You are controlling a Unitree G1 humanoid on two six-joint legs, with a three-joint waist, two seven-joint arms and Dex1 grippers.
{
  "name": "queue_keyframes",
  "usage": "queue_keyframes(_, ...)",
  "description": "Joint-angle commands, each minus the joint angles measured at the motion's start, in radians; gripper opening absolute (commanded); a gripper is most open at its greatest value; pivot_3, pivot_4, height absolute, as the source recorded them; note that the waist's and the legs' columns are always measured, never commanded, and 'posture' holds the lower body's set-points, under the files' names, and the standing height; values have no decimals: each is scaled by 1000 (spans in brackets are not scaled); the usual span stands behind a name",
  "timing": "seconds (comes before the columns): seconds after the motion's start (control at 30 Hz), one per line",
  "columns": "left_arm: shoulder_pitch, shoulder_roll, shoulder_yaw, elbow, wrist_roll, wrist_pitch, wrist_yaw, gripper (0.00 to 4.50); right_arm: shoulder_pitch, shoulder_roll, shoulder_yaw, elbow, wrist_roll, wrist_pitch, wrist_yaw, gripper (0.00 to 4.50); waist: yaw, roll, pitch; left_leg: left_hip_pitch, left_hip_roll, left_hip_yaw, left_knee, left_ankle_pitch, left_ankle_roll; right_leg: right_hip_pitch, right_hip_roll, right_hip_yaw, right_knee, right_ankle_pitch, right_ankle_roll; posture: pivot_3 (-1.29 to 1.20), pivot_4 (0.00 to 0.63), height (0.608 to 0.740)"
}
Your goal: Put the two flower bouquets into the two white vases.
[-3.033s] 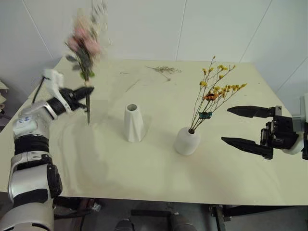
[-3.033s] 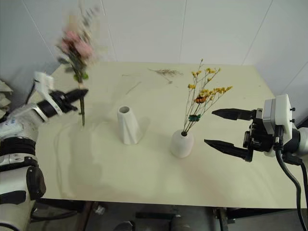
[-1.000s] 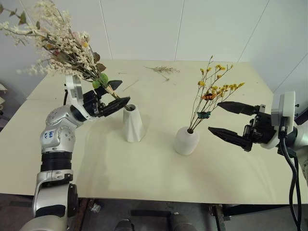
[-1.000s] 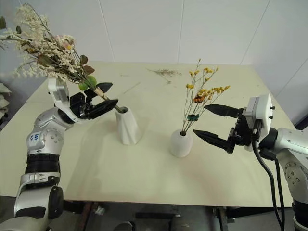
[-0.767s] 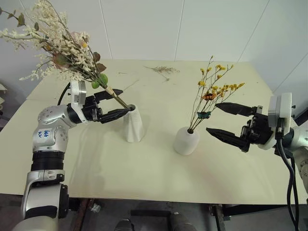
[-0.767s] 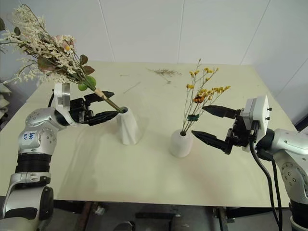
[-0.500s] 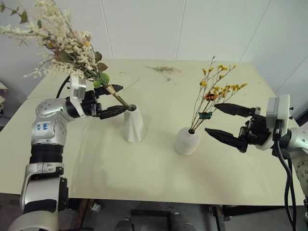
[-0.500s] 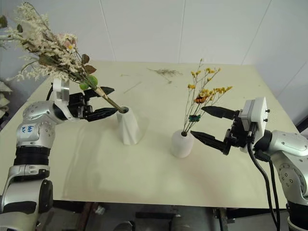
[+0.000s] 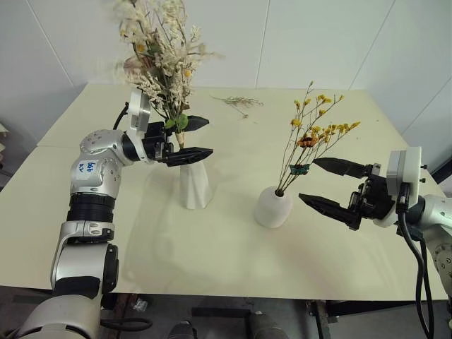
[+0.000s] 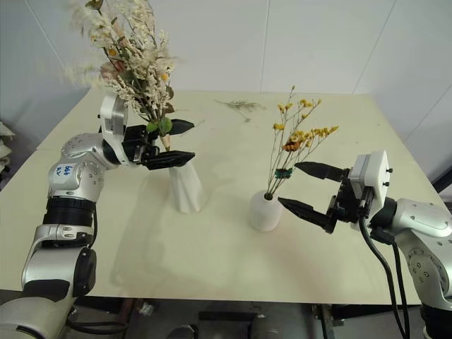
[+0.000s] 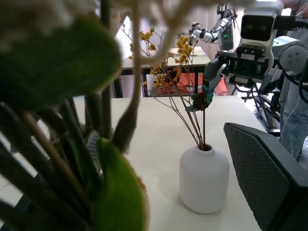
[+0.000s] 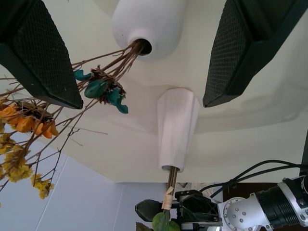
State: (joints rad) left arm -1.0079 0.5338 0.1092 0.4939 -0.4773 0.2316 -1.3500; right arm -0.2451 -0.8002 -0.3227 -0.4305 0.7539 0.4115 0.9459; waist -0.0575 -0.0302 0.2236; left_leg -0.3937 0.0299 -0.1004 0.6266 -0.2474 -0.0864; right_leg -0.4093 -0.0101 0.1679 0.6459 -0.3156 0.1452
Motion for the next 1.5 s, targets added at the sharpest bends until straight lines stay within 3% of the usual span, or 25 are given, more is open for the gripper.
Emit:
queue_keyframes(0.03, 12, 17, 6, 3, 7, -7, -5, 4094, 5, 2, -39, -34, 13, -21, -10, 4223, 1, 0, 0, 0, 0, 0, 0, 0, 0, 0, 0, 0, 0, 0, 0, 0, 150, 740)
queue_keyframes(0.33, 30, 128, -15, 154, 126, -167, -32, 4094, -14, -8, -36, -13, 12, -22, 2, 4223, 1, 0, 0, 0, 0, 0, 0, 0, 0, 0, 0, 0, 0, 0, 0, 0, 150, 740)
queue_keyframes(0.73, 50, 178, 1, 150, 122, -192, -123, 4094, -8, -12, -48, -13, 10, -24, 8, 4223, 0, 0, 0, -2, 0, 0, -1, 0, 0, -1, 0, -1, 0, 0, 0, 0, 150, 740)
queue_keyframes(1.07, 194, 312, 94, -157, -41, 79, -155, 4094, -33, -131, -96, 79, 21, -3, 129, 4223, 1, 0, 0, -2, 1, -1, 0, 0, 0, -1, 0, -1, 0, 0, 0, 0, 150, 740)
queue_keyframes(1.5, 425, 361, 183, -386, -103, 147, -64, 4094, -138, -191, -35, 322, -83, -102, 304, 4223, -2, 0, 0, -1, 1, 1, 1, 0, 0, -1, -1, -1, 0, 0, -1, 0, 150, 740)
